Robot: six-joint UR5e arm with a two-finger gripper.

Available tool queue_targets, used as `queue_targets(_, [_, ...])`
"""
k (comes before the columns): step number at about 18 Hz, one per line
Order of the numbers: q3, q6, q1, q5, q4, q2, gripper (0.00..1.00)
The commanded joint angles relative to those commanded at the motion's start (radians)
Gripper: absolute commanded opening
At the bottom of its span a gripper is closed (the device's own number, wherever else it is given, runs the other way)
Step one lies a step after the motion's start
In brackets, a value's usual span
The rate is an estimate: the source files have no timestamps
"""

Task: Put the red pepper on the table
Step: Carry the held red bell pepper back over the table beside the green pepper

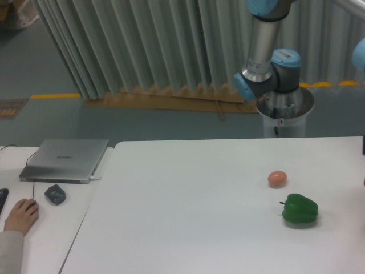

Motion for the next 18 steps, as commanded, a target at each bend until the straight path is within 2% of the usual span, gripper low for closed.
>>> queue_targets(4, [-0.02, -0.008, -0.08, 0.126, 0.011, -0.011, 0.48])
queue_targets(5, [-0.026, -0.011, -0.1, 0.158, 0.026, -0.014, 0.47])
queue_targets(6, [-0.043, -0.024, -0.12, 0.188, 0.072, -0.024, 0.45])
queue_targets(8, [-0.08, -0.044, -0.141, 0.196, 0.144, -0.025, 0.45])
queue_targets(9, [-0.094, -0.048, -0.143, 0.196, 0.162, -0.025, 0.45])
queue_targets(13, [-0.115, -0.074, -0.166, 0.193, 0.181, -0.026, 0.45])
queue_targets(15, [-0.138, -0.072, -0.166, 0.196, 0.21, -0.023, 0.45])
queue_targets(18, [-0.173, -0.072, -0.167, 0.21, 0.213, -0.021, 0.45])
